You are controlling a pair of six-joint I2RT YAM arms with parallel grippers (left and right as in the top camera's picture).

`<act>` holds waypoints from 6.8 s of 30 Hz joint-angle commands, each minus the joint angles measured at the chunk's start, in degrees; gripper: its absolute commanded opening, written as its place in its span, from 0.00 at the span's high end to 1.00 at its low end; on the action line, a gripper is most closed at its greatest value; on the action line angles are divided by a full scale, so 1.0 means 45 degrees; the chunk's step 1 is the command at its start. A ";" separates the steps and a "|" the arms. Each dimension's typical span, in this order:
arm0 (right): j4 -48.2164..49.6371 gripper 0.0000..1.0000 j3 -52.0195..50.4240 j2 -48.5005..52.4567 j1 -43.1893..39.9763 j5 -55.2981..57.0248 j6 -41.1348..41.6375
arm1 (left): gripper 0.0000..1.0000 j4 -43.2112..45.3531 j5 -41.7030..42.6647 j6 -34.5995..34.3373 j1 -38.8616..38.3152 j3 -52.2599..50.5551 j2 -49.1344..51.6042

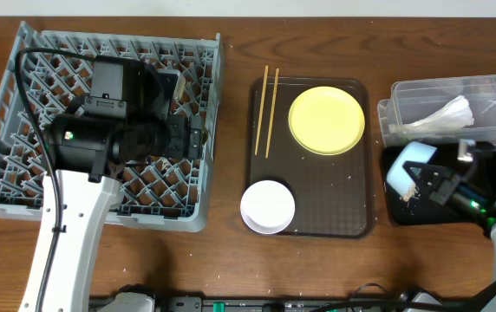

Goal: Sort waste into correct bins and load items into the dishwasher
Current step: 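Carry the blue bowl right and tip its scraps onto the black tray, then return the blue bowl to the dark tray with the right gripper, then reach the left gripper to the chopsticks and grasp one, then carry the chopstick left and drop it into the dish rack, then reach the left gripper back and grasp the second chopstick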

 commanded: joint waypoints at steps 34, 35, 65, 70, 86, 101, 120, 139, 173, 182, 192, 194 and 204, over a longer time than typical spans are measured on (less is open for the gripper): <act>0.3026 0.99 -0.0452 0.0107 -0.1613 -0.1355 0.3094 | 0.10 -0.0010 -0.0083 0.0267 -0.0039 0.0053 0.0063; 0.3109 0.99 -0.0452 0.0107 -0.1613 -0.2259 0.2914 | 0.10 -0.0015 -0.0083 0.0262 -0.0039 0.0053 0.0063; 0.1311 0.99 0.1321 -0.2453 0.8714 1.0491 0.7796 | 0.10 0.0238 -0.0083 0.0267 -0.0039 0.0053 0.0063; 0.0607 0.99 0.1535 -0.1438 1.2133 1.4095 0.7805 | 0.10 0.0238 -0.0083 0.0262 -0.0039 0.0053 0.0063; -0.0952 0.47 0.3434 0.1287 1.4460 1.3911 0.7315 | 0.11 0.0850 -0.0083 -0.0423 -0.0044 0.0053 0.0151; -0.3094 0.34 0.8082 0.1151 1.0074 1.2745 0.7703 | 0.18 0.2501 -0.1715 -0.0699 -0.3269 0.1073 0.4367; -0.4095 0.26 0.8058 0.1161 0.9777 1.2429 0.7689 | 0.53 0.7431 -0.3177 -0.0563 -0.4731 0.1365 1.0088; -0.4104 0.26 0.8058 0.1161 0.9777 1.2424 0.7689 | 0.92 0.7480 -0.2351 -0.0855 -0.4818 0.1282 1.1764; -0.4095 0.25 0.8058 0.1161 0.9777 1.2424 0.7650 | 0.90 0.2817 -0.4959 -0.0976 -0.1307 -0.0398 0.6028; -0.4070 0.25 0.8058 0.1161 0.9777 1.2429 0.7650 | 0.83 0.3172 -0.4969 -0.0500 -0.1311 -0.0782 0.6037; -0.4070 0.25 0.8058 0.1161 0.9777 1.2434 0.7645 | 0.49 0.3463 -0.2331 -0.0539 -0.1919 0.0690 0.4843; -0.4085 0.24 0.8058 0.1161 0.9777 1.2468 0.7645 | 0.48 0.4070 -0.2346 -0.0651 -0.2327 0.0680 0.4833; -0.4099 0.24 0.8058 0.1161 0.9782 1.2862 0.7650 | 0.48 0.6776 -0.2832 -0.0646 -0.3944 0.0515 0.7533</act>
